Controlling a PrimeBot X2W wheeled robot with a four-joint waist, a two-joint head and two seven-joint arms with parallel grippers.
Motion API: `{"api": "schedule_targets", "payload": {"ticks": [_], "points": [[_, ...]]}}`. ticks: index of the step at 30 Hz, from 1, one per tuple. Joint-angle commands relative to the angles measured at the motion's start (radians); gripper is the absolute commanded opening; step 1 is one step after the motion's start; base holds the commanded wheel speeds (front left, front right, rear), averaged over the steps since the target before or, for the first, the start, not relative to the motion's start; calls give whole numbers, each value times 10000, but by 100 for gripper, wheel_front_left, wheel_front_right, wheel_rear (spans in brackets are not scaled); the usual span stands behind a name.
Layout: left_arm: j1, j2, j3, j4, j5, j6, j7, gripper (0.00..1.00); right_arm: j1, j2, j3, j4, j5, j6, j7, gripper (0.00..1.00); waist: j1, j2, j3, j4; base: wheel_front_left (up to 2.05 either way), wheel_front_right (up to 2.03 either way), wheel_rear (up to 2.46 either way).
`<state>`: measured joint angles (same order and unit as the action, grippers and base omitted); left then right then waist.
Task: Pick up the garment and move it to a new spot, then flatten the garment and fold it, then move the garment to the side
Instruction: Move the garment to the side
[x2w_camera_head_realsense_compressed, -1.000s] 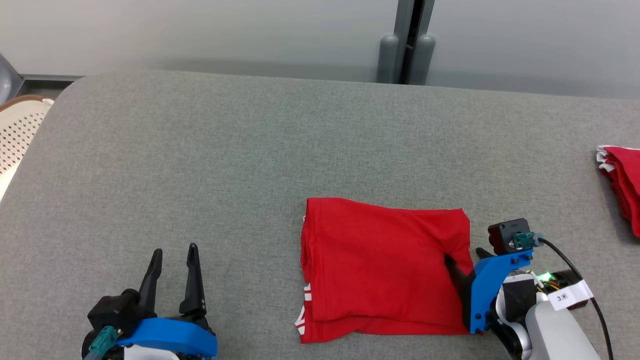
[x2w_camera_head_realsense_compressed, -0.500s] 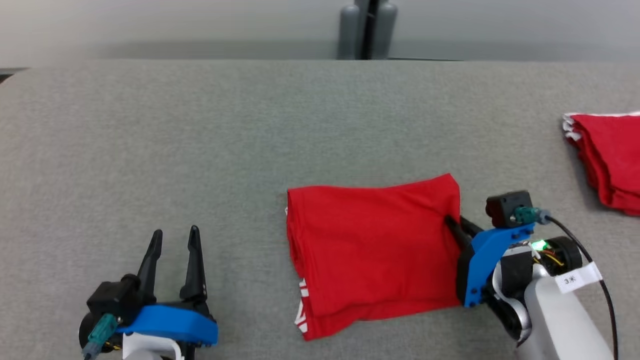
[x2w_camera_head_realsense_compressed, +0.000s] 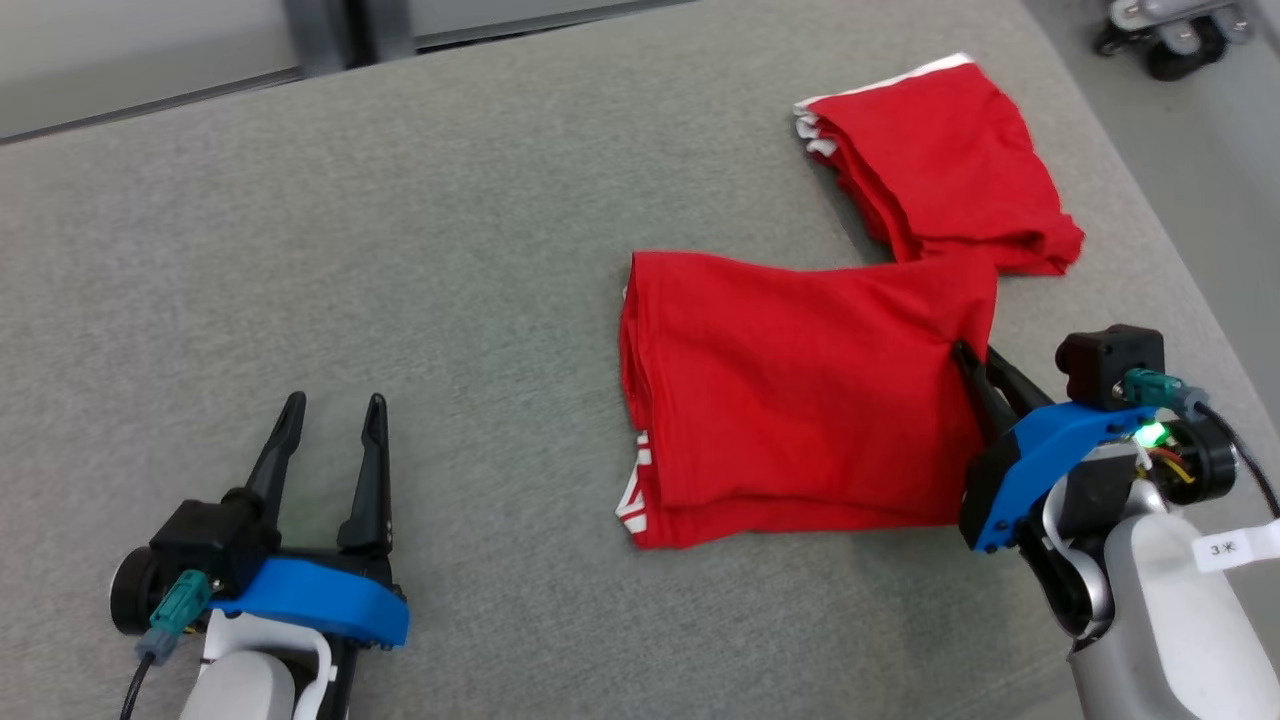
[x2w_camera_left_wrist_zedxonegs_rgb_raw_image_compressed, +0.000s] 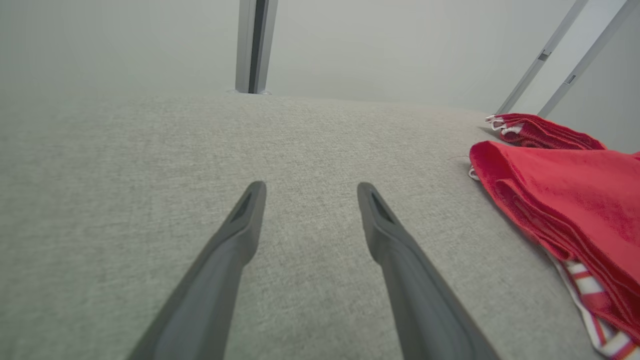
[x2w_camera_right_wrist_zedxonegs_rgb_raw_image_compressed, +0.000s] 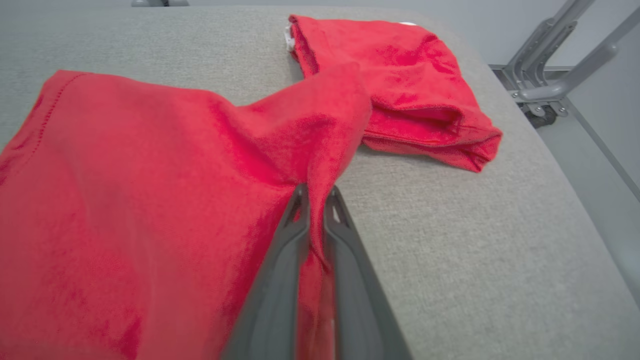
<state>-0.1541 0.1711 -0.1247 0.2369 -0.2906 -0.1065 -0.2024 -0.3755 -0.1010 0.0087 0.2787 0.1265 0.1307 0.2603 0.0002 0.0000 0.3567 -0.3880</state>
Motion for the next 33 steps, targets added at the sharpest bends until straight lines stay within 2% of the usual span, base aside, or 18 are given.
{"api": "schedule_targets", "payload": {"ticks": [1,4,7,10,17,23,24,28,33], "points": [[-162,122,-78,-178,80,-15,169,100,-129,113,-39,70,101,1,-191,0,-2,0,-83,-507,0,0,0],[-204,269,-180,-404,119,-20,440,100,-280,240,79,249,128,1,-435,0,-2,0,41,-859,0,0,0],[-247,314,-272,-540,119,-17,588,100,-519,318,284,452,140,1,-617,0,-2,0,25,-917,0,0,0],[-190,296,-322,-577,65,-3,616,100,-930,315,556,570,236,1,-575,0,-2,0,-94,-751,0,0,0],[73,179,-282,-435,-93,155,351,100,-2396,-301,990,1124,284,1,-79,0,-2,0,-443,6,0,0,0],[104,1,-386,-273,-191,164,136,100,-3623,-1248,737,1829,394,-1,268,0,-2,0,-590,785,0,0,0],[104,1,-386,-273,-191,164,136,100,-3623,-1248,737,1829,394,-1,268,0,-2,0,-590,785,0,0,0],[-16,-109,-650,-116,-203,118,33,100,-4018,-2599,378,2097,327,-1,501,0,-2,0,-532,1538,0,0,0],[16,-75,-744,-93,-158,126,-28,100,-3974,-3823,-302,2227,335,-1,815,0,-2,0,-341,2093,0,0,0]]}}
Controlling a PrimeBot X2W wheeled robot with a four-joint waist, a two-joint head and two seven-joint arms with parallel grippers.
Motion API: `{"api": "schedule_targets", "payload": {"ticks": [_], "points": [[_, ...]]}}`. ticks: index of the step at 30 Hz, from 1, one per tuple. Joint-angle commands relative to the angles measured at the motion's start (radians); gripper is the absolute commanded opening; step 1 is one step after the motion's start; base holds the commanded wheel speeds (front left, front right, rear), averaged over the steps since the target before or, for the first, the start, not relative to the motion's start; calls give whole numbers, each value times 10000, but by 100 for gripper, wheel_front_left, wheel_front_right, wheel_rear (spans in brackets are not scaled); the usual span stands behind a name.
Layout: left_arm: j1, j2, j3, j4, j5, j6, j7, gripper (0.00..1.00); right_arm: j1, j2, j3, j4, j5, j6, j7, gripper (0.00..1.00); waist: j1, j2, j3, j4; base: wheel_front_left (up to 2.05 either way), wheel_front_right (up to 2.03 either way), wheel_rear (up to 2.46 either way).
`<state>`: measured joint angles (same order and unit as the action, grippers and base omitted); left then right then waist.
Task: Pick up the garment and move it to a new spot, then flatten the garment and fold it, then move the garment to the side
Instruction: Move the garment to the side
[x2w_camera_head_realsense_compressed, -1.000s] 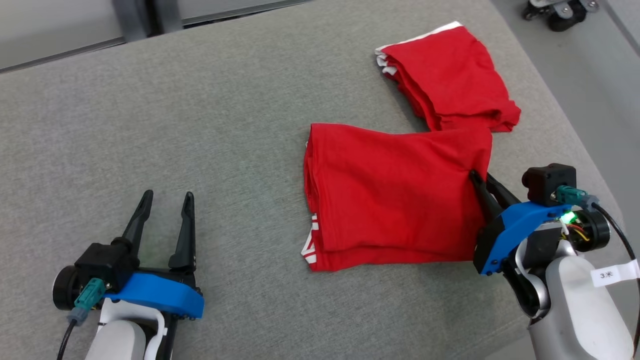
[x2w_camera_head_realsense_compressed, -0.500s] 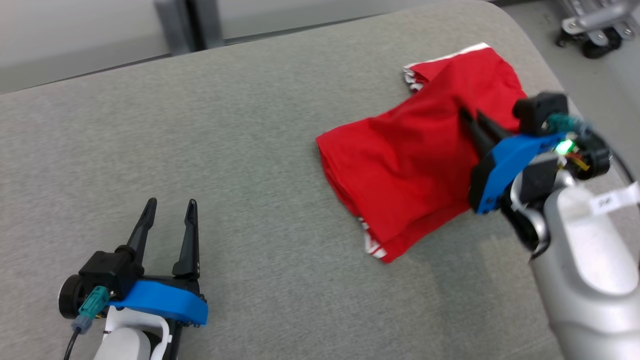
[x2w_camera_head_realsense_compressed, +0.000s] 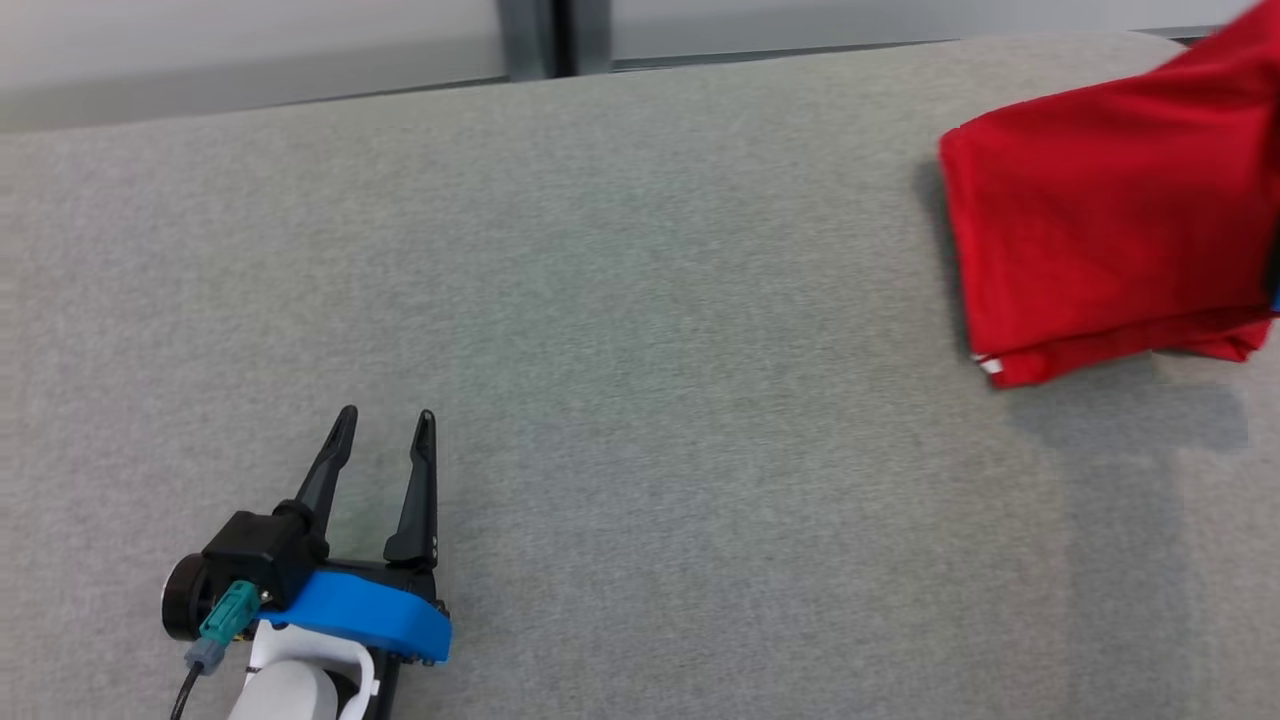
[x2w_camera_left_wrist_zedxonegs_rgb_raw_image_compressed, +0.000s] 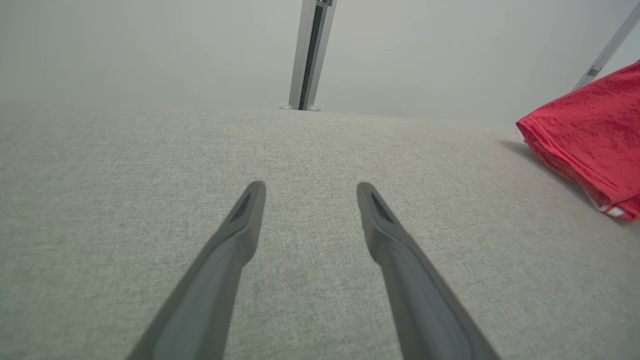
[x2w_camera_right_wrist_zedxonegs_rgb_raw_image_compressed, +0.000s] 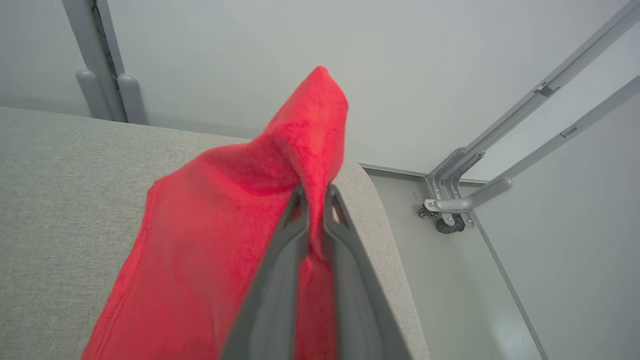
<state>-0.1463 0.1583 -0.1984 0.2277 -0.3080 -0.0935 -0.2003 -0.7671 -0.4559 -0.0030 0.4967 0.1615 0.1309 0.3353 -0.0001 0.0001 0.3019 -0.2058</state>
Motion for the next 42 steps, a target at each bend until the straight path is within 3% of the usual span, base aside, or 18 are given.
{"api": "schedule_targets", "payload": {"ticks": [1,7,8,9,10,18,31,35,42], "points": [[-71,60,-32,-15,22,-7,-46,100,-19,-455,-379,100,-13,-3,136,0,1,-1,256,363,0,0,0],[-208,104,-135,-123,-7,-22,-3,100,101,-879,-1190,475,-69,-3,30,0,1,-1,529,702,0,0,0],[-226,114,-162,-139,-4,-22,4,100,109,-922,-1357,572,-211,-3,-81,12,1,-1,578,746,0,0,0],[-245,118,-182,-151,-1,-23,11,100,107,-933,-1446,614,-408,-3,-260,76,1,-1,626,784,0,0,0],[-257,114,-208,-158,3,-24,13,100,125,-901,-1487,691,-591,-1,-467,100,1,-1,658,818,0,0,0],[-327,125,-267,-130,-53,46,24,100,70,-77,-1887,1416,-1410,-3,-1623,100,1,-1,727,848,0,0,0],[-429,248,109,124,-416,163,-157,100,-216,979,-448,896,-1348,-3,-3110,100,1,-1,-27,598,0,0,0],[-338,182,322,354,-628,236,-327,100,357,1584,-255,551,-1294,-3,-3691,100,1,-1,-599,680,0,0,0],[252,45,529,798,-812,413,-503,100,2293,3235,-926,-234,-1443,-1,-4672,100,1,-1,-1582,1053,0,0,0]]}}
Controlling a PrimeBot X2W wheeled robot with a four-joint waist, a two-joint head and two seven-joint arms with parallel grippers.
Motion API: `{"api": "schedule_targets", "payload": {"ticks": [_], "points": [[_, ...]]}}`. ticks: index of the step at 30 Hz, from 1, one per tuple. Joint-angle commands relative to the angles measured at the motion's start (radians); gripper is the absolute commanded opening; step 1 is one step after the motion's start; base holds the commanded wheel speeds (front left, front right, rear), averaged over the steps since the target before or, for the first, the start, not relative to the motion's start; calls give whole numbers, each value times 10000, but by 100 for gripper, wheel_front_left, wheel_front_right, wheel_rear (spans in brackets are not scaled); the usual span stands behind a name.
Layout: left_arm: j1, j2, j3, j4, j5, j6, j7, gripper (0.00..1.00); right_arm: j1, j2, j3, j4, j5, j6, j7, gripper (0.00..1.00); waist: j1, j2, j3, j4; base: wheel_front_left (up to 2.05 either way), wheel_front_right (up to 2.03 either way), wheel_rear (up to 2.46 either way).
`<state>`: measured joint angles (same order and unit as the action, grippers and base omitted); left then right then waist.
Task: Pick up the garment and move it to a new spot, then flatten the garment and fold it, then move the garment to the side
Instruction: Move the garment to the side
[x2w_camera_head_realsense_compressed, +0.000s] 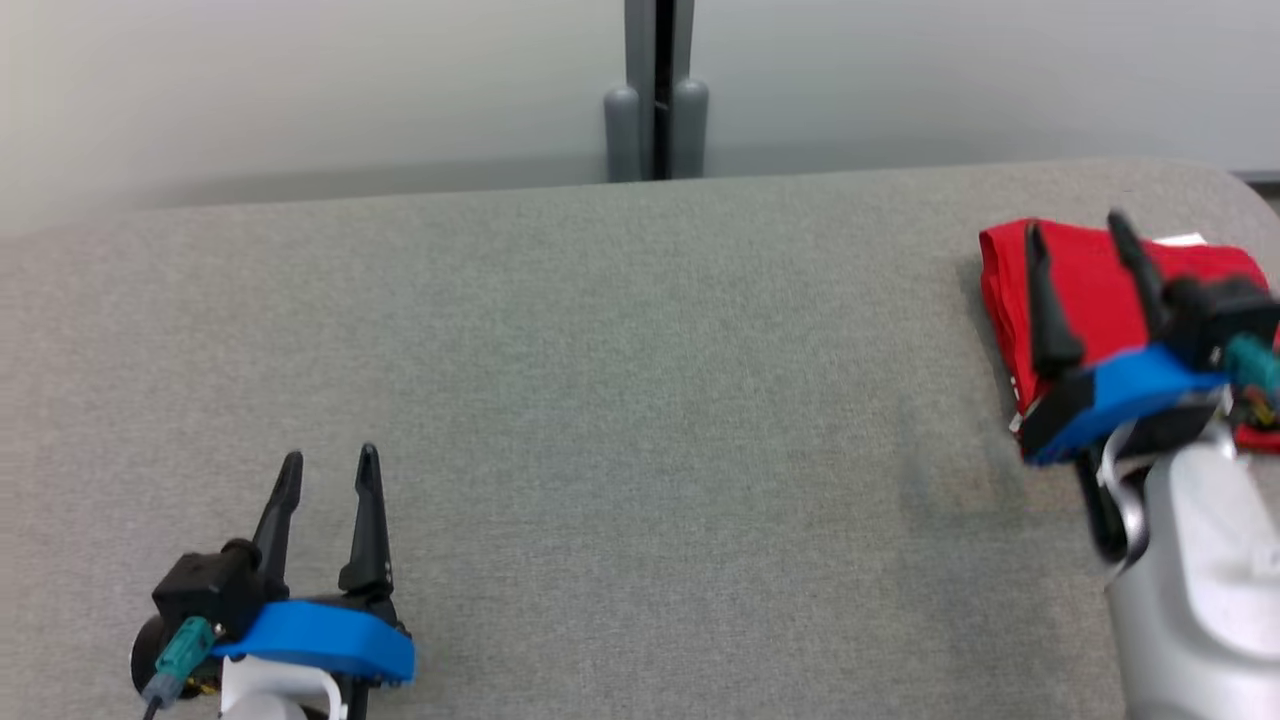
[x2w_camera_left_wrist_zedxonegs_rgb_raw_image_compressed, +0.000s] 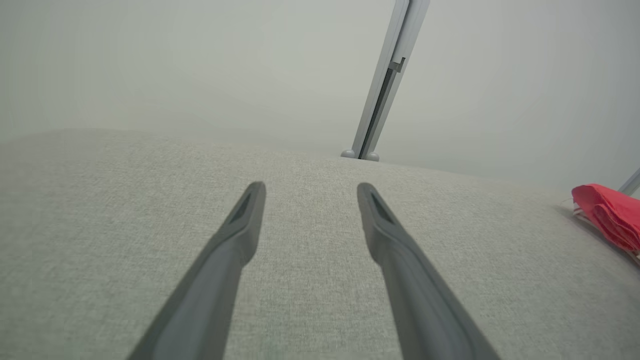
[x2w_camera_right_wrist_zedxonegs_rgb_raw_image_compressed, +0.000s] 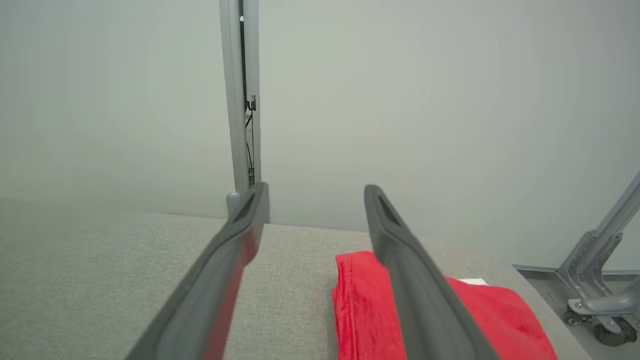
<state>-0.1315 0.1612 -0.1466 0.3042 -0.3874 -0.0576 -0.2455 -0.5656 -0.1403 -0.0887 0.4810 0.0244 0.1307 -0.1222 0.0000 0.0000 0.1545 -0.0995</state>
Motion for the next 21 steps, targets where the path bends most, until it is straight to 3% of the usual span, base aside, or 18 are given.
{"api": "schedule_targets", "payload": {"ticks": [1,4,11,21], "points": [[224,-6,57,63,-59,74,-62,100,617,256,-180,-228,-115,1,-241,100,0,0,-204,51,0,0,0],[553,-36,124,130,-29,176,-125,100,1753,706,-230,-607,-16,1,-501,100,0,0,-420,282,0,0,0],[1283,-195,275,17,-84,365,-172,100,3847,898,159,-1573,490,1,-826,100,0,0,-599,632,0,0,0],[1445,-329,177,-52,127,260,-196,100,4815,897,796,-1472,1495,1,-1158,100,0,0,-813,996,0,0,0]]}}
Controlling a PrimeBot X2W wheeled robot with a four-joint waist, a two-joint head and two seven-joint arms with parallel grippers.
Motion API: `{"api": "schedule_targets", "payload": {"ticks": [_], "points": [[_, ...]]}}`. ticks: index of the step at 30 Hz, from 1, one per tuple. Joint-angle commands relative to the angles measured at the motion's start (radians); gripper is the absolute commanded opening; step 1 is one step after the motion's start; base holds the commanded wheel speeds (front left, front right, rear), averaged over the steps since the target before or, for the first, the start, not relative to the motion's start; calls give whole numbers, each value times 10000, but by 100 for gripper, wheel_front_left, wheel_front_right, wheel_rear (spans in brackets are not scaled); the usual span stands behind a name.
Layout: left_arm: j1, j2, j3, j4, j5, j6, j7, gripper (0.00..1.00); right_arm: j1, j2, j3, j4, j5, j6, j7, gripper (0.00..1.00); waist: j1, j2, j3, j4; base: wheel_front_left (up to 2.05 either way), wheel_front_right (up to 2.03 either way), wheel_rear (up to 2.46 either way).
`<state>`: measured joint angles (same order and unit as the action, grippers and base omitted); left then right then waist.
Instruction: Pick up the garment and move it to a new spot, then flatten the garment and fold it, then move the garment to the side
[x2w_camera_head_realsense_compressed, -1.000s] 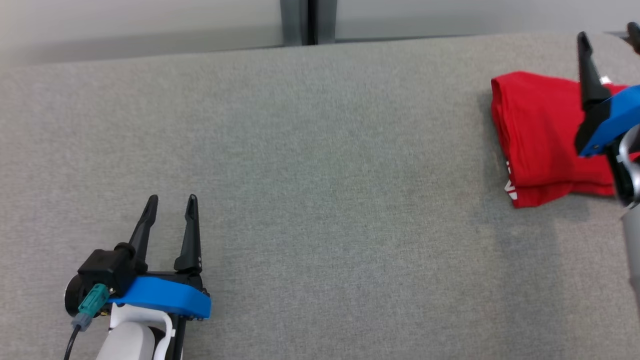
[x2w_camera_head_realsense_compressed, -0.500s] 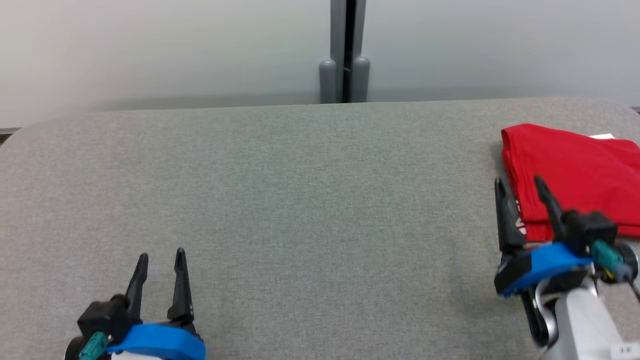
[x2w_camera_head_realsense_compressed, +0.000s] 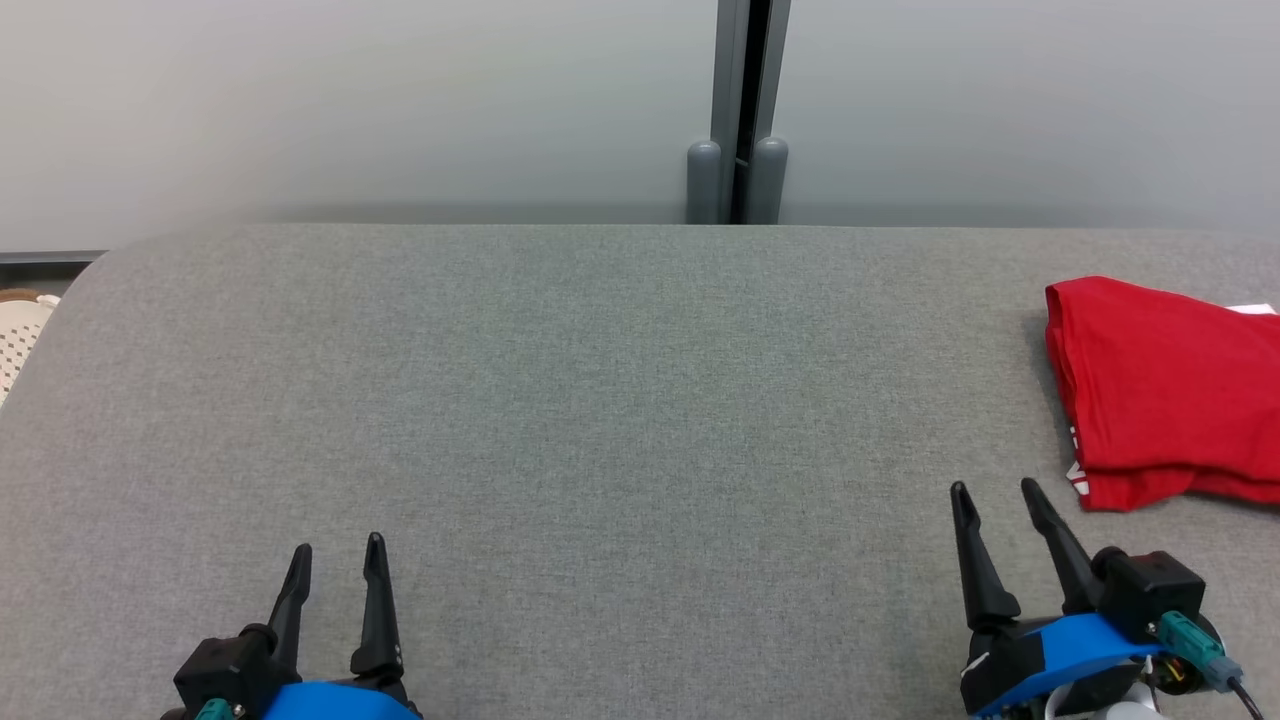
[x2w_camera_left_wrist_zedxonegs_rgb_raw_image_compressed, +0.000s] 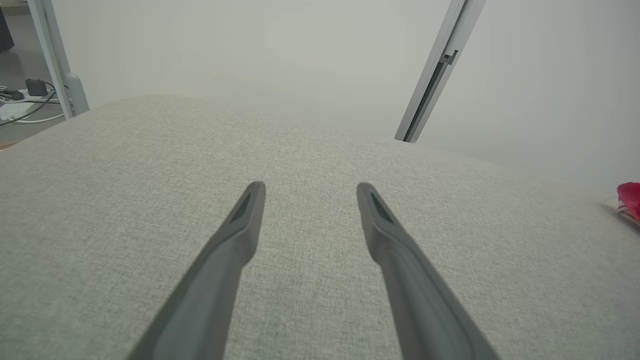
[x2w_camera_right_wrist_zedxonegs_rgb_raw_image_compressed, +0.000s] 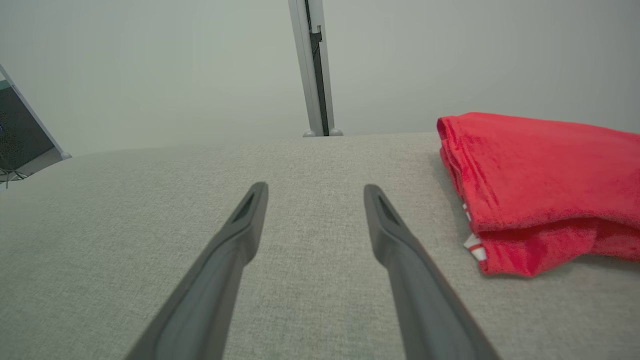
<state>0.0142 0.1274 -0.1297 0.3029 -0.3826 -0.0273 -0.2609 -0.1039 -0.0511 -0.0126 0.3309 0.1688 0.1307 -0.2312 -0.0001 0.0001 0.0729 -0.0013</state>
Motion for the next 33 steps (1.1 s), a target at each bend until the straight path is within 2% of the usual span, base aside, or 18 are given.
{"api": "schedule_targets", "payload": {"ticks": [1,19,20,25,33], "points": [[-29,3,0,-31,78,-58,-45,100,218,4,67,41,103,1,-97,100,1,-1,-3,22,0,0,0],[-156,-65,25,-204,295,-126,-52,100,97,5,163,122,-78,1,-293,100,1,-1,-45,-80,0,0,0],[-3,-73,-14,-126,253,-102,-3,0,99,6,142,166,-6,0,-252,0,1,-1,-47,-80,0,0,0],[97,-127,-66,179,139,-108,79,0,177,25,116,495,119,0,-174,0,2,-1,-51,-81,0,0,0],[-70,-197,227,102,-1232,-211,496,0,131,22,-29,354,1704,0,245,0,2,-1,-93,-75,0,0,0]]}}
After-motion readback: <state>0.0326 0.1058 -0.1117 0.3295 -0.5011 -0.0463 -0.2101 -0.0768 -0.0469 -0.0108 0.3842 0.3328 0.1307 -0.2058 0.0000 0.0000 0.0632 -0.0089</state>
